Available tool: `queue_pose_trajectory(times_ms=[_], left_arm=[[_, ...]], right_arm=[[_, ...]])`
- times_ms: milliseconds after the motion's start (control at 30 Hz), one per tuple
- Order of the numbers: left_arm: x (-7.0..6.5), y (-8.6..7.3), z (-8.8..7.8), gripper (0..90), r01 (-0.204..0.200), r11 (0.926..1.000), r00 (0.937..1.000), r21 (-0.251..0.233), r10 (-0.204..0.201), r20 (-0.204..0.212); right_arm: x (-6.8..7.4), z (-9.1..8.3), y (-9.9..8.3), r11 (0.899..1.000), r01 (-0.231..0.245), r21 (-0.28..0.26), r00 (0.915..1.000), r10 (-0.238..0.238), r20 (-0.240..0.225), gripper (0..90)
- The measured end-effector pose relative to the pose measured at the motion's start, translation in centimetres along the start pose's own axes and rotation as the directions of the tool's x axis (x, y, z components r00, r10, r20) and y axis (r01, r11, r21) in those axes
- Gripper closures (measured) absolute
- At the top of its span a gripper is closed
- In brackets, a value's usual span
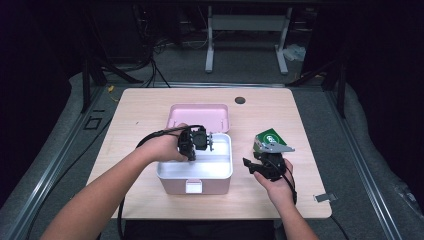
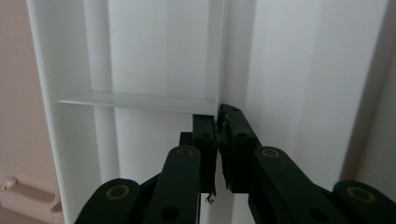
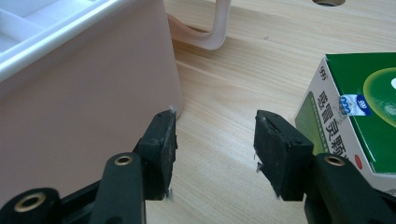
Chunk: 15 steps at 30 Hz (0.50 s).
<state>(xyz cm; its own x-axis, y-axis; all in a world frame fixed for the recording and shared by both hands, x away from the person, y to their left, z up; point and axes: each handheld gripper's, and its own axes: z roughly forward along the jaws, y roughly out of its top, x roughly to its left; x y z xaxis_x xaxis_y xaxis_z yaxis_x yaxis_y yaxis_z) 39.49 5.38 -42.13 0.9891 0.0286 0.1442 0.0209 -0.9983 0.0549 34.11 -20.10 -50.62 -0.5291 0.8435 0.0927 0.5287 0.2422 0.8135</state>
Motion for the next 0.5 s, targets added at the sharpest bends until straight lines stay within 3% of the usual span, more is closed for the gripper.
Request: queue_pose_trajectory(times_ms=[500], left_arm=[[0.34, 0.33, 0.02, 86.8, -0.024, 0.9994, 0.9993, 0.026, 0.023, 0.03]], right_arm=[[-0.1, 0.06, -0.05, 1.0, -0.005, 0.0, 1.0, 0.005, -0.004, 48.3]])
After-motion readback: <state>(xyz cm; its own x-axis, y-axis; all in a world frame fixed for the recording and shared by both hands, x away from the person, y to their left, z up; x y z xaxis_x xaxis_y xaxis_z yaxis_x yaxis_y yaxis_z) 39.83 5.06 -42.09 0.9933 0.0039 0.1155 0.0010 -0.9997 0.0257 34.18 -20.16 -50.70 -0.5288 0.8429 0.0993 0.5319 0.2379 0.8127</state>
